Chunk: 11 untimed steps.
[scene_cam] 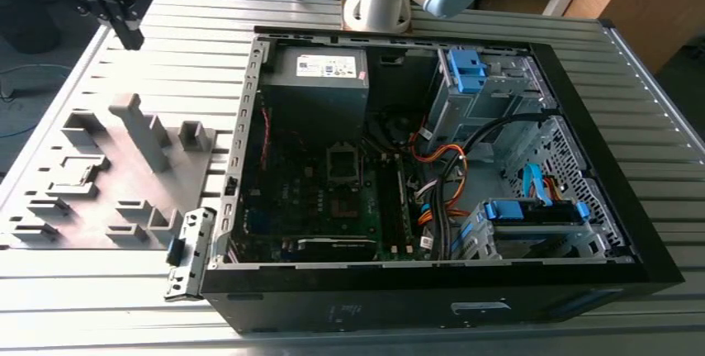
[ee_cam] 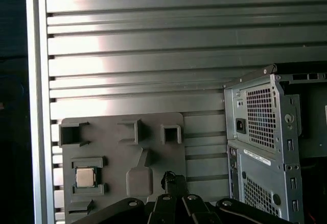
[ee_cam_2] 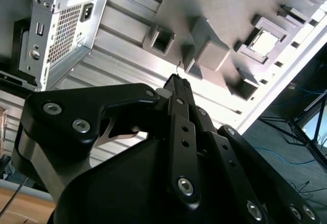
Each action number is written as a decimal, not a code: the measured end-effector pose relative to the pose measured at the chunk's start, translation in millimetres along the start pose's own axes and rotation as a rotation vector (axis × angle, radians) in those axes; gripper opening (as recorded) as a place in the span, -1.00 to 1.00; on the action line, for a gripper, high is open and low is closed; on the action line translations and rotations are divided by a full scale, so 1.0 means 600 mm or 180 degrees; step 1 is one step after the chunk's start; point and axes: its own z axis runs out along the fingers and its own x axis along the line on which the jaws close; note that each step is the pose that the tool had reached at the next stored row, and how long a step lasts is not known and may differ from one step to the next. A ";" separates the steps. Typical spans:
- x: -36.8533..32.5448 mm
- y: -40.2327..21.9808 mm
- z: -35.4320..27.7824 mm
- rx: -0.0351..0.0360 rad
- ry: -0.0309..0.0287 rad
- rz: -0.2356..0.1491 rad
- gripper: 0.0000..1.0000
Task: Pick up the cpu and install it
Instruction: 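Reach for the cpu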
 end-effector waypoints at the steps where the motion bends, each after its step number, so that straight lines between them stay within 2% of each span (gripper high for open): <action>1: 0.003 0.000 0.001 0.0000 0.0000 0.0000 -0.79; 11: 0.042 -0.004 0.010 0.0000 0.0000 0.0000 -0.79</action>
